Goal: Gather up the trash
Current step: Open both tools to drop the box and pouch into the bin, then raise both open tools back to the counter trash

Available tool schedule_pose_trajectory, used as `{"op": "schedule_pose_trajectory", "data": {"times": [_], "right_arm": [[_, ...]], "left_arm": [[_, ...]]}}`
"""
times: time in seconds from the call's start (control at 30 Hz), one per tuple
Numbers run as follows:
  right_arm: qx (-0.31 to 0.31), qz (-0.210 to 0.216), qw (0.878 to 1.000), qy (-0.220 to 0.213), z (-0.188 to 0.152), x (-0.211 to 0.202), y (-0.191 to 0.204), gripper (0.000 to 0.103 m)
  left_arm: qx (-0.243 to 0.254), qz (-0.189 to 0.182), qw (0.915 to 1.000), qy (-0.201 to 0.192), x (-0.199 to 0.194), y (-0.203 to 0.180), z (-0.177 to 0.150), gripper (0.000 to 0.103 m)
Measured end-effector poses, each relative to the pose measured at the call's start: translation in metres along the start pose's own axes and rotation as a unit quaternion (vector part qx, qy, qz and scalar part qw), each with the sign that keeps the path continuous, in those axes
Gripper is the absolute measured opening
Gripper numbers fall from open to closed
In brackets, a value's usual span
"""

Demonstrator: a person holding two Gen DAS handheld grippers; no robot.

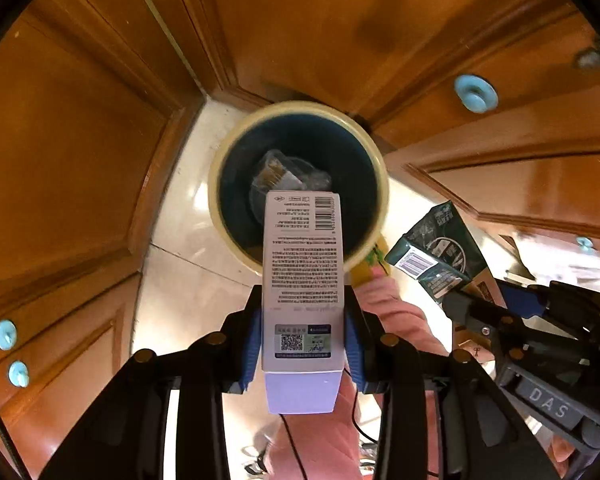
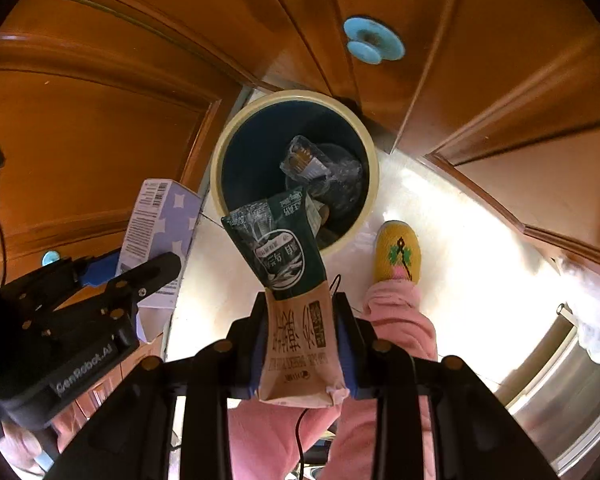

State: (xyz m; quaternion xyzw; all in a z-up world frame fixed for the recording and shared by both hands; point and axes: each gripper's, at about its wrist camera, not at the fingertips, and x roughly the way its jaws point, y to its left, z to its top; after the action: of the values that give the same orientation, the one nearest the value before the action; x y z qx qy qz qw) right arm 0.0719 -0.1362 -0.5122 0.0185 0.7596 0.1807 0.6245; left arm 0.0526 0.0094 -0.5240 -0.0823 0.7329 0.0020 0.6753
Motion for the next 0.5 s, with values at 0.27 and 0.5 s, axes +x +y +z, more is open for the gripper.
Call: {"op": "schedule_pose_trajectory", "data": {"times": [0.27,0.5], "right_arm": [[0.011,0.016,1.000,-0.011,0.030,-0.003,0.014,0.047],[0.000,0.021,0.999,-0.028,0.030,-0.028,0.032,0.058]], "left_arm": [[-0.009,0.031,0.9984,-0.047,-0.029,0.022,0.005,0.073],[-0.036,0.033,0.9966,-0.066,-0.073,0.045,-0.007,0.074]]}}
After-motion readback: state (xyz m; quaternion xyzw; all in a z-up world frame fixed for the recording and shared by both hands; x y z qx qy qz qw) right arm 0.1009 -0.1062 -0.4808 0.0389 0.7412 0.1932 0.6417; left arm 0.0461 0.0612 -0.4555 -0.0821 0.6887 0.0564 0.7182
